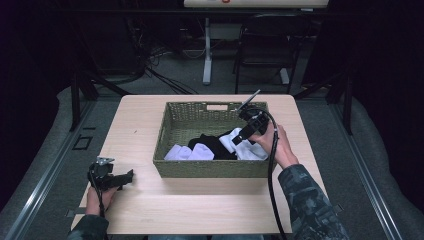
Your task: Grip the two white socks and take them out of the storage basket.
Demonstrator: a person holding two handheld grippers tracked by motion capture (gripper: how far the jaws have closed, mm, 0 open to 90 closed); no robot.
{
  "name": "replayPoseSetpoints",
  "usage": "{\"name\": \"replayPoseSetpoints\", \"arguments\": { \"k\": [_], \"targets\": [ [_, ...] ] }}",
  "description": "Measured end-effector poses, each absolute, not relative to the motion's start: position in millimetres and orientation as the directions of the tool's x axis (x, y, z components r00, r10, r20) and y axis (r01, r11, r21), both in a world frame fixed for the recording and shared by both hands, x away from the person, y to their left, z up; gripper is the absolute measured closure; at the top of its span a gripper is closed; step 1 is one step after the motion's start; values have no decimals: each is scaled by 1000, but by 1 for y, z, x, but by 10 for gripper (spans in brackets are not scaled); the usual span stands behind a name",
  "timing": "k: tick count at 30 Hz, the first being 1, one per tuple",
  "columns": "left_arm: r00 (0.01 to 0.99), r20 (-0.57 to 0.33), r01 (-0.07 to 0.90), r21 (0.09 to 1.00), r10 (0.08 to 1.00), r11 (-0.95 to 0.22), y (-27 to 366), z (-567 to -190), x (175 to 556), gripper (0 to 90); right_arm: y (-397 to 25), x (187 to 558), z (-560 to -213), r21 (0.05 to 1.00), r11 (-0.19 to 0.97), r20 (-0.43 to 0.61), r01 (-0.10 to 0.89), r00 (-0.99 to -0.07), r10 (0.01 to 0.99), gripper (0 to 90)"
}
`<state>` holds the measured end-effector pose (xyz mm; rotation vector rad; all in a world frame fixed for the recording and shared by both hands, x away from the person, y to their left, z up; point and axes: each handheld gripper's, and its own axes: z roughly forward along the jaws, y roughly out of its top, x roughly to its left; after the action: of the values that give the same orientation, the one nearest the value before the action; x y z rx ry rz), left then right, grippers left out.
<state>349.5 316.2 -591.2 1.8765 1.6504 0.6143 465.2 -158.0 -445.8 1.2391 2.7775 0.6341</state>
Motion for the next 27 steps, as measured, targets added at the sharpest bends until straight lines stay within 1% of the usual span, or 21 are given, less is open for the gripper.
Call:
{"name": "replayPoseSetpoints", "arguments": {
  "k": [4,5,9,15,20,22,23,24,26,27],
  "targets": [
    [137,-24,733,675,990,-85,316,-591,349,4,-152,469,-454,350,611,131,710,-683,719,311],
    [137,-24,733,674,990,-85,316,-591,349,4,-148,472,-462,327,614,133,719,-678,723,331],
    [137,-24,733,674,990,-85,316,-591,350,4,-143,478,-472,287,620,129,730,-671,730,382],
    [137,-24,733,674,990,-85,316,-591,350,4,-140,483,-483,253,621,116,742,-661,742,389],
    [137,-24,733,675,990,-85,316,-591,350,4,-141,486,-492,230,601,118,765,-635,764,420],
    [137,-24,733,674,990,-85,316,-591,350,4,-142,488,-493,208,609,114,766,-637,762,470],
    [137,-24,733,674,990,-85,316,-591,350,4,-142,488,-493,208,609,114,766,-637,762,470],
    [137,-24,733,675,990,-85,316,-591,350,4,-142,489,-496,182,603,114,777,-626,772,533],
    [138,-24,733,675,990,-85,316,-591,350,4,-142,489,-499,176,599,113,781,-621,776,622],
    [137,-24,733,675,990,-85,316,-591,350,4,-143,489,-500,173,598,108,782,-619,778,701]
  ]
}}
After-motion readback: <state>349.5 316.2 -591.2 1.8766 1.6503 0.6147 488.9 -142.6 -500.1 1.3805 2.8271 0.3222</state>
